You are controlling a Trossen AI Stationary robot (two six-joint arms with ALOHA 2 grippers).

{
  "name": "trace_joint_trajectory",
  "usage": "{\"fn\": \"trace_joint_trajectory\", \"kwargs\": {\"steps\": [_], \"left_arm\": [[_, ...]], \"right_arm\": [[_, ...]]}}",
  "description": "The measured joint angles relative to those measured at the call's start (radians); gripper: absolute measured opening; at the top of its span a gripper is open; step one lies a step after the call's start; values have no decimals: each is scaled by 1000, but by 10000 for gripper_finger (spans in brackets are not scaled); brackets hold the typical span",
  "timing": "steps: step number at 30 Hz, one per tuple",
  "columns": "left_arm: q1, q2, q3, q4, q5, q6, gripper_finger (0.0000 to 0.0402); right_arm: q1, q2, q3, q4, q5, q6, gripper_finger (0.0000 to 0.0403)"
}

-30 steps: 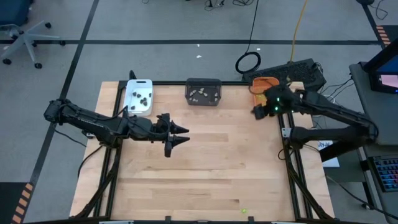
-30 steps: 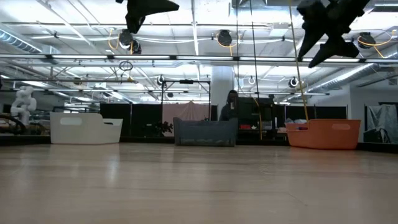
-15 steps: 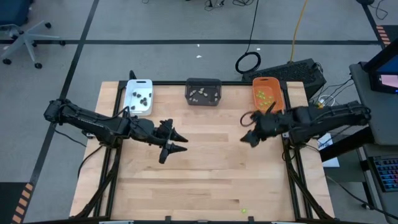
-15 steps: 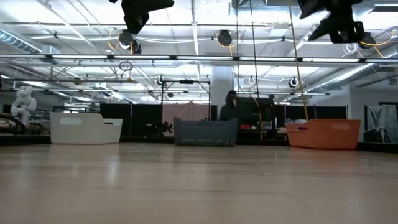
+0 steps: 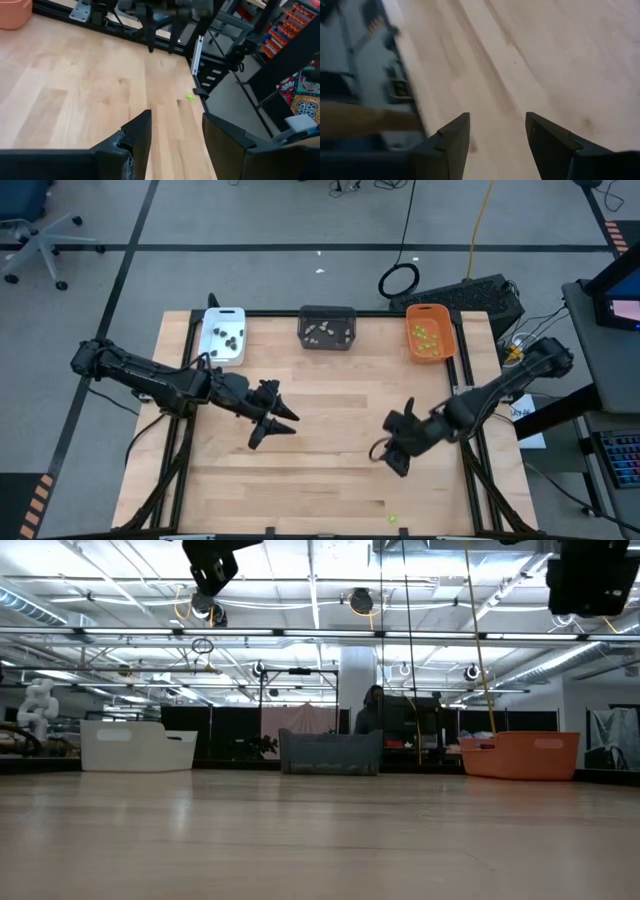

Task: Sort Halloween decoration
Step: Put the green toy spider into the orange bin

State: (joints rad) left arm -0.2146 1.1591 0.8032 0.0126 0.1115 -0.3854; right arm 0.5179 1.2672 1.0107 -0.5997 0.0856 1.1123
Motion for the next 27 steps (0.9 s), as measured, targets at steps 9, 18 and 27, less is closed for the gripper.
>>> {"fn": "trace_joint_trajectory", "kwargs": {"steps": [9, 18, 27], "left_arm": [[0, 0, 0, -2, -7, -1, 173], [0, 0, 0, -5, -164, 54, 173], [-1, 22, 0, -49, -280, 110, 173]], "right_arm": [[47, 128, 0, 25, 42, -383, 178], [29, 151, 0, 46, 43, -661, 178], [-13, 150, 0, 54, 102, -819, 178]]}}
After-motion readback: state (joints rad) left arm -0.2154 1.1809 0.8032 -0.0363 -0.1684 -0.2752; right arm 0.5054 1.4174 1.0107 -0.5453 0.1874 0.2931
